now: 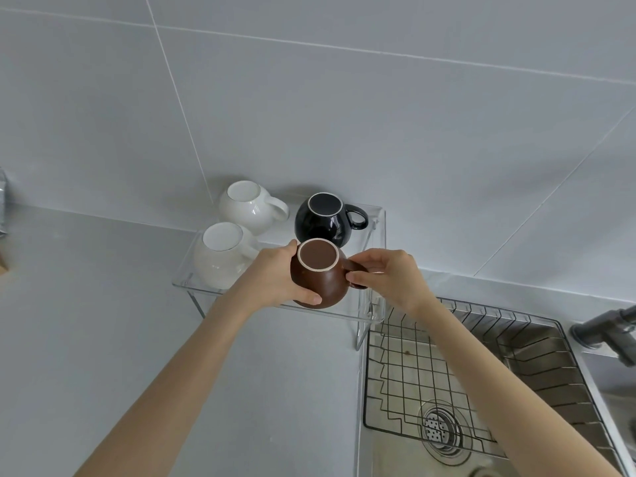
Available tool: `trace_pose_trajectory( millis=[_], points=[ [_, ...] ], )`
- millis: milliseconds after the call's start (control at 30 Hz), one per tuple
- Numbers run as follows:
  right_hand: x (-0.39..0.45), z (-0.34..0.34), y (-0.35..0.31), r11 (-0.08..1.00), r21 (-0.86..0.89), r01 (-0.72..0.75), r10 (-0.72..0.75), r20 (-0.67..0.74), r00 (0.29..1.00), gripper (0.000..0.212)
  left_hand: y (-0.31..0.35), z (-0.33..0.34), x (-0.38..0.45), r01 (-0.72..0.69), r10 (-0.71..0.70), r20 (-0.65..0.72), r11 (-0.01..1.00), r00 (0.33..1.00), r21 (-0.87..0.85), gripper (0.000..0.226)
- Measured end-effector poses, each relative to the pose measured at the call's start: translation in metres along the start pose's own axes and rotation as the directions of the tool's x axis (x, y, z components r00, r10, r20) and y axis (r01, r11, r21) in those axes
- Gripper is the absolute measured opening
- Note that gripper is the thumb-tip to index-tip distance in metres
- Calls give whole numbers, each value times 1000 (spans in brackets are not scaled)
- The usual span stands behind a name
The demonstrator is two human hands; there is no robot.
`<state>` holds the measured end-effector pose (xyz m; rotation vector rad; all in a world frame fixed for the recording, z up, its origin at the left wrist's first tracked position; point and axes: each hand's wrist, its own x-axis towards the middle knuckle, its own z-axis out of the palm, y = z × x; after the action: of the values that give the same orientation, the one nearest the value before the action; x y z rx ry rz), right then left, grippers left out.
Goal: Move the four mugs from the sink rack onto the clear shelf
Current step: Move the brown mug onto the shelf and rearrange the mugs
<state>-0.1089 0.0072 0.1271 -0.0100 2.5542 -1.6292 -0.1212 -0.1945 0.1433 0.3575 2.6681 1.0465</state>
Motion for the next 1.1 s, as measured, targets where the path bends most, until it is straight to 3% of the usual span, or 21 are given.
trace_pose_trajectory(
  millis=[100, 200, 333, 567, 700, 1100],
  points=[
    [7, -11, -6, 999, -35, -7, 8, 24, 1000, 22, 4, -10, 7, -25, 27, 19, 998, 999, -62, 51],
    [27, -26, -10, 998, -58, 29, -36, -106, 994, 22, 10, -23, 26, -55, 38, -80, 974, 996, -221, 59],
    [59, -32, -7, 982, -185, 29, -63, -181, 981, 26, 17, -26, 57, -98, 75, -160, 985, 984, -142, 49],
    [89, -15, 3, 960, -276, 35, -77, -141, 987, 39, 12, -8, 95, 11, 0, -191, 998, 982, 58, 80],
    [92, -13, 2, 954, -285, 93, -144, -160, 977, 26, 9, -8, 103, -23, 43, -220, 996, 975, 91, 55],
    [89, -17, 4, 932, -345, 114, -183, -177, 967, 11, 9, -19, 108, -75, 85, -119, 993, 989, 86, 45]
  ],
)
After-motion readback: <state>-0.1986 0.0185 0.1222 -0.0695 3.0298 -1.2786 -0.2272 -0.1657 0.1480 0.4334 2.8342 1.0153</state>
